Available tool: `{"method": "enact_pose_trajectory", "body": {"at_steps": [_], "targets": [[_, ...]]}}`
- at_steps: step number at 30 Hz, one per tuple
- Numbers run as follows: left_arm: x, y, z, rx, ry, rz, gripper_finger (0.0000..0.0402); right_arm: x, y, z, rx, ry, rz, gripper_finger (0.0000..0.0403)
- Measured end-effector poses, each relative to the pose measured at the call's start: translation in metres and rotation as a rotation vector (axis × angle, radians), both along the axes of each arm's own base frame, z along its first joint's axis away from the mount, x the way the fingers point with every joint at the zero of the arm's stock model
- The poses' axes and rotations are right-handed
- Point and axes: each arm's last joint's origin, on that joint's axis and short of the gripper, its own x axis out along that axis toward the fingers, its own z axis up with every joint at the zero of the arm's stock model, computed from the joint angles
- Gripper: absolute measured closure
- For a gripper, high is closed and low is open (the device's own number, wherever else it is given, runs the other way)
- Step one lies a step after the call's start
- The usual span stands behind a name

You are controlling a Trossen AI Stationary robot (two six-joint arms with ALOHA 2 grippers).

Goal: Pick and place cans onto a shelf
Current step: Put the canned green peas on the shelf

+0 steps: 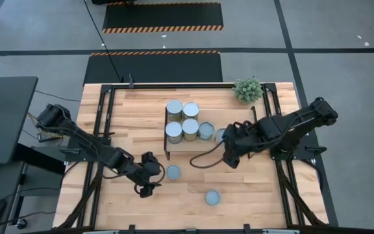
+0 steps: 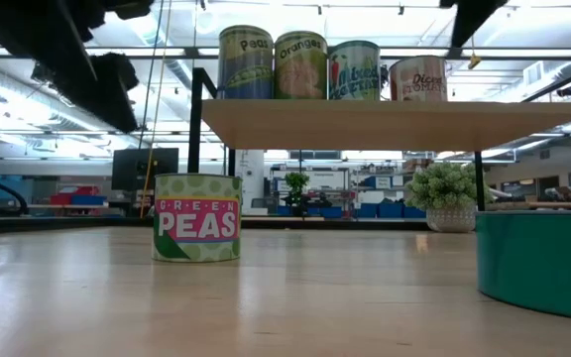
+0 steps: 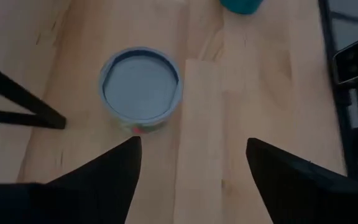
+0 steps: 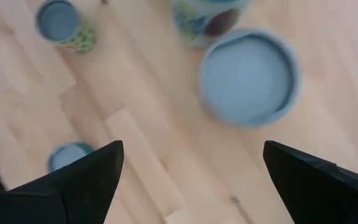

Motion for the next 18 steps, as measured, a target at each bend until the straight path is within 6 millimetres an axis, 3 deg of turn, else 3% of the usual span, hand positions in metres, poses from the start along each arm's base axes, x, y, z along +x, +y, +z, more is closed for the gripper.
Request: {"method": "enact_pose_trajectory", "body": {"at_steps": [7, 18], "targets": [[0.011, -0.005, -0.023, 0.078, 0.028, 0.004, 0.0104, 0.004, 0.033, -0.006, 0.005, -0.092, -0.005, 0.0009], [0.017, -0.009, -0.051, 0.124, 0.111, 0.011, 0.0104, 0.051, 0.093, -0.050, 0.060, -0.204, 0.140, 0.0009]]}}
